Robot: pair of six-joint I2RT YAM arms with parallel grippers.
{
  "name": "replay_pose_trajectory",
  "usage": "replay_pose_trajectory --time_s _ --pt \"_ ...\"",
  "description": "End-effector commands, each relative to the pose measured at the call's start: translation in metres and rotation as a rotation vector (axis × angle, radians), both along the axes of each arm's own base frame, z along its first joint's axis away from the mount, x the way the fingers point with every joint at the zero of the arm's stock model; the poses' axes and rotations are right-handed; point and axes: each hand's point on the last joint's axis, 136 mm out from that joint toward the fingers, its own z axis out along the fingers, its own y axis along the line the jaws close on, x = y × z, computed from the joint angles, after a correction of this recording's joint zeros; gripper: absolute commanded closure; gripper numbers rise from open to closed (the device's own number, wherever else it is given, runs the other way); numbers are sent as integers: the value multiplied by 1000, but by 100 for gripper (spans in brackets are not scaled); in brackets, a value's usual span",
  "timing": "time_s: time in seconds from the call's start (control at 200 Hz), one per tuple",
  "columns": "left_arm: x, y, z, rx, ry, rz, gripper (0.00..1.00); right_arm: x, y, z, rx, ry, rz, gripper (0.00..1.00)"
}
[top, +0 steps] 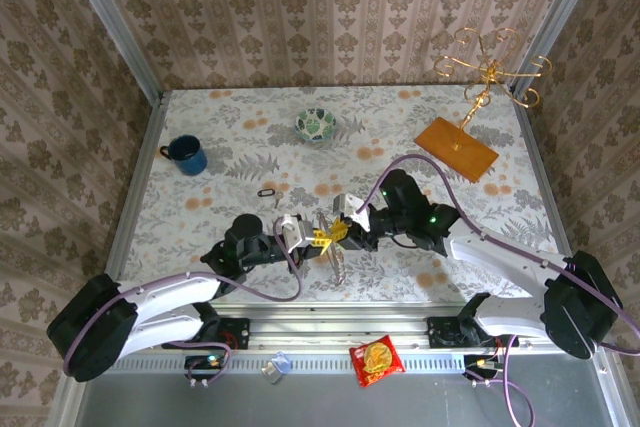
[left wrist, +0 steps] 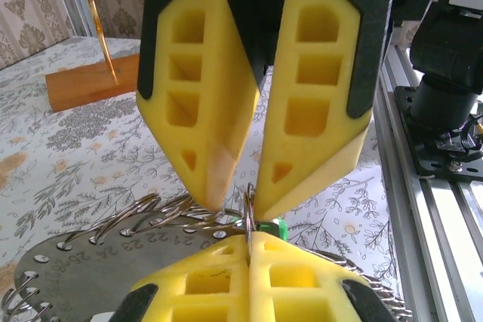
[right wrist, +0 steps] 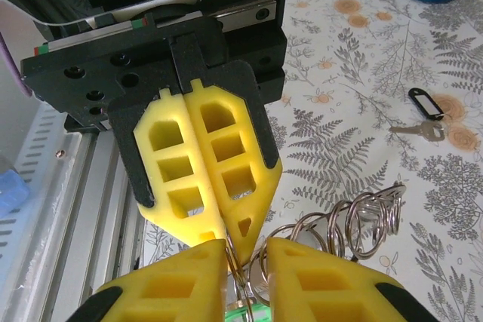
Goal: Put the keys on the keyring
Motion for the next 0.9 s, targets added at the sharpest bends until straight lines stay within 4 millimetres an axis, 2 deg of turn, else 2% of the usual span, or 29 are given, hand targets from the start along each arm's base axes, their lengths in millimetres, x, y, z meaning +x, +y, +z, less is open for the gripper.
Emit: replay_pose_trajectory --time_s 0.0,0.075,0.17,0.32,0.59,0.89 --pt "-5 -2 16 -70 -17 -30 100 -4 3 -4 10 20 27 80" --pt "-5 -3 16 -74 -18 -29 100 -4 3 -6 4 20 30 85" --pt "-2 -2 15 -70 -14 -15 100 -5 4 -4 -4 15 41 100" --pt "4 1 11 -41 -11 33 84 -5 -4 -2 -70 -16 48 100" --pt "2 0 6 60 -11 3 83 -4 -12 1 -221 -104 76 100" --pt "0 -6 7 73 -5 -37 83 -7 0 4 -277 -151 128 100"
